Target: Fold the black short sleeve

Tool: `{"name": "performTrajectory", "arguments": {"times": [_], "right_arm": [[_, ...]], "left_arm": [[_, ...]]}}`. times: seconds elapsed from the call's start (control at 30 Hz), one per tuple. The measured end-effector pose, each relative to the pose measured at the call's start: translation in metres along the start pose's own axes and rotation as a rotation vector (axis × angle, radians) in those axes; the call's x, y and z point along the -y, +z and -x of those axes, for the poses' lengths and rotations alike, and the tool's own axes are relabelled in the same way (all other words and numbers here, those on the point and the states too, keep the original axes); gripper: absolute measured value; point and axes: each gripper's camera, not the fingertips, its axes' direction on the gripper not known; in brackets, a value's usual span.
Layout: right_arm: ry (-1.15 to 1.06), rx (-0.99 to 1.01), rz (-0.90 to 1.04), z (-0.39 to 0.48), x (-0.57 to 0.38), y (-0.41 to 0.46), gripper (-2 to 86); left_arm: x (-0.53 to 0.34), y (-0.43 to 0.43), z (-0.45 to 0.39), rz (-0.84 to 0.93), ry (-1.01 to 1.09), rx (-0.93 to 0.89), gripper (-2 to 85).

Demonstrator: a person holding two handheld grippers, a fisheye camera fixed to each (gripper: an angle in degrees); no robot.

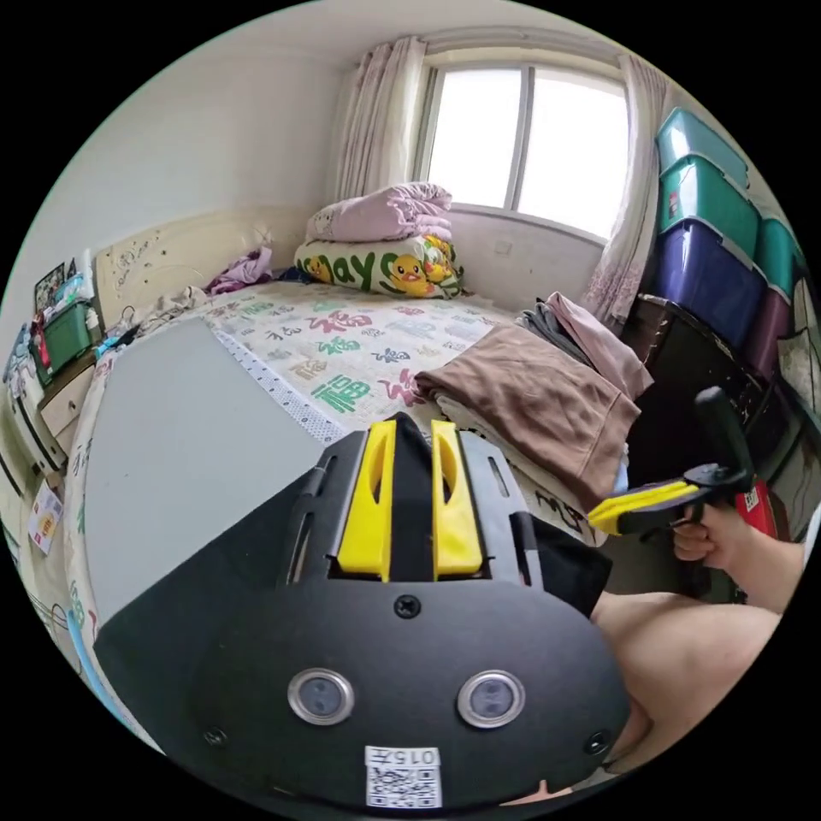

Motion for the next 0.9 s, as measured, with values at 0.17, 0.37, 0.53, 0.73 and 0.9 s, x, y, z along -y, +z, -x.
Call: {"name": "performTrajectory", "arguments": {"times": [0.17,0.37,0.53,0.73,0.9], "right_arm": [[0.061,-0.062,0.057,-0.036,-0.038,-0.004,11.9],[0.095,0.059,0.153,-0.048,-0.045,0.023,11.1],[0.075,0.059,0.187,-0.044,-0.047,0.035,4.4],[0.049,0.037,0.128,-0.035,-0.056,0.030,1.7],[0.052,-0.009,-0.021,-0.022,-0.056,0.000,0.7]], "left_arm": [[0.056,0.110,0.040,0.138,-0.062,-0.096,11.4],[0.092,0.219,0.075,0.284,-0.160,-0.133,13.6],[0.103,0.297,0.071,0.427,-0.148,-0.106,12.5],[0.095,0.356,0.074,0.486,-0.170,-0.060,1.7],[0.095,0.352,0.095,0.293,-0.247,-0.133,0.6]]}}
